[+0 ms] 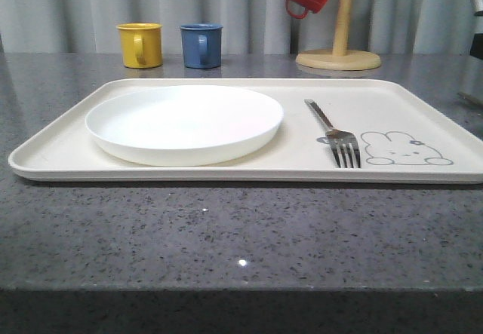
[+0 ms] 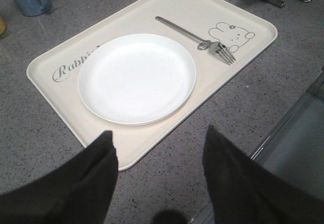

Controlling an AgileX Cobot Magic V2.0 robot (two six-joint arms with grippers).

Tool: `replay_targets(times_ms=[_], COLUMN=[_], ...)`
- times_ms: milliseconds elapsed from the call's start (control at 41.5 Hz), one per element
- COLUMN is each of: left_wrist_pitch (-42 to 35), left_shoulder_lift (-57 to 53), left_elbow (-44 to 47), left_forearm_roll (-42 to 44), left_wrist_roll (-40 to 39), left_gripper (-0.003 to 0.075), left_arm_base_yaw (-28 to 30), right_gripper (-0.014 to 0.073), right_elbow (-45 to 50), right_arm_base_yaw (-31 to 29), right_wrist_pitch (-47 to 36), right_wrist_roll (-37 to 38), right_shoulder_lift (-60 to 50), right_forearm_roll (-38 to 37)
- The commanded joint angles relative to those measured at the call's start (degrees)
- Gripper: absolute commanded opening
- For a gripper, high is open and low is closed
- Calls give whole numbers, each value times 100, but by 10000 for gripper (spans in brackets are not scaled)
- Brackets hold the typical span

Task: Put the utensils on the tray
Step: 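Place the chopsticks on the tray beside the fork and release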

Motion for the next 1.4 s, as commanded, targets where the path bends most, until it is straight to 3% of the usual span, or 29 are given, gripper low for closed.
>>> replay_targets(times_ms=[0, 409, 602, 867, 987, 1156, 1373], left_wrist_pitch=[-439, -439, -439, -439, -439, -439, -439], left_shoulder_lift=[1, 1, 1, 1, 1, 1, 1], left_elbow=[-159, -159, -159, -159, -159, -159, -159], left_forearm_roll=[-31, -31, -31, -31, -31, -31, -31], left_wrist_roll=[-44, -44, -44, -44, -44, -44, -44], left_gripper=[364, 364, 364, 364, 364, 364, 364], left_arm_base_yaw=[-2, -2, -2, -2, -2, -2, -2], right_gripper=[13, 15, 15, 20, 87, 292, 311], right_elbow=[-142, -123, -123, -123, -123, -123, -134], right_arm_base_yaw=[173, 1272, 1306, 1331, 1331, 1331, 1331], right_wrist_pitch=[12, -235, -458, -501, -488, -480, -435], right_wrist_roll=[-64, 5, 513, 523, 523, 517, 224], right_shoulder_lift=[-545, -735, -436, -26, 4, -10, -345], right_forearm_roll=[293, 1658, 1837, 2005, 2010, 2010, 1997])
